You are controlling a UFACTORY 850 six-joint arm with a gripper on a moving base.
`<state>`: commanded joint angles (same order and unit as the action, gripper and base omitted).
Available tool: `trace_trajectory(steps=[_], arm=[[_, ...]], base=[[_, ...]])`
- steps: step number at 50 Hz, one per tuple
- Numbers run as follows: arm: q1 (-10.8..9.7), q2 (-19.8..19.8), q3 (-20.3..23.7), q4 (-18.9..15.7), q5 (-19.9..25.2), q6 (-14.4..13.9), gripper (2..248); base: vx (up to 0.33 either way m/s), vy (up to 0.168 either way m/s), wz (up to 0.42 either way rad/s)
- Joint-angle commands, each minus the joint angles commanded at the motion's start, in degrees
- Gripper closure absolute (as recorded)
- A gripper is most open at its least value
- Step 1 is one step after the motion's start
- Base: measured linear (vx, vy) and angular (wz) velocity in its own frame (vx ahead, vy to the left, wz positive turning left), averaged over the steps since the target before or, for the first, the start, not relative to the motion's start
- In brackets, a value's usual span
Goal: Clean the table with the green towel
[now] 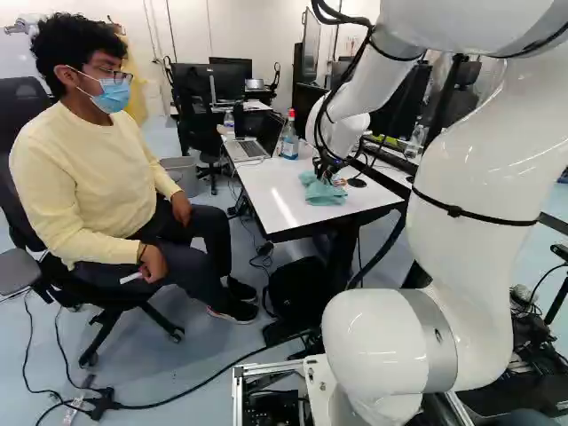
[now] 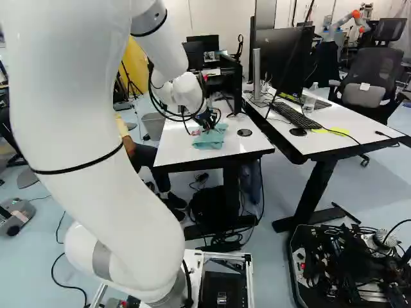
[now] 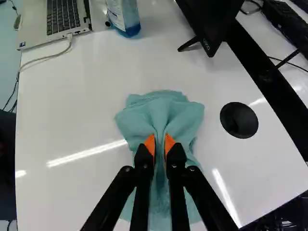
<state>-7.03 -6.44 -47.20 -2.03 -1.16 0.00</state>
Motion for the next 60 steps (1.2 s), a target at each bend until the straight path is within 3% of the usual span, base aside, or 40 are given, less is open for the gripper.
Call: trace_trajectory(steps=[33, 60], arm=[[1.6, 13.5, 8.7, 2.8, -5.8, 0.0, 206], [1.7, 13.6, 8.2, 3.6, -12.4, 0.0, 206]], base=[[0.000, 0.000, 0.000], [0.000, 0.000, 0.000]])
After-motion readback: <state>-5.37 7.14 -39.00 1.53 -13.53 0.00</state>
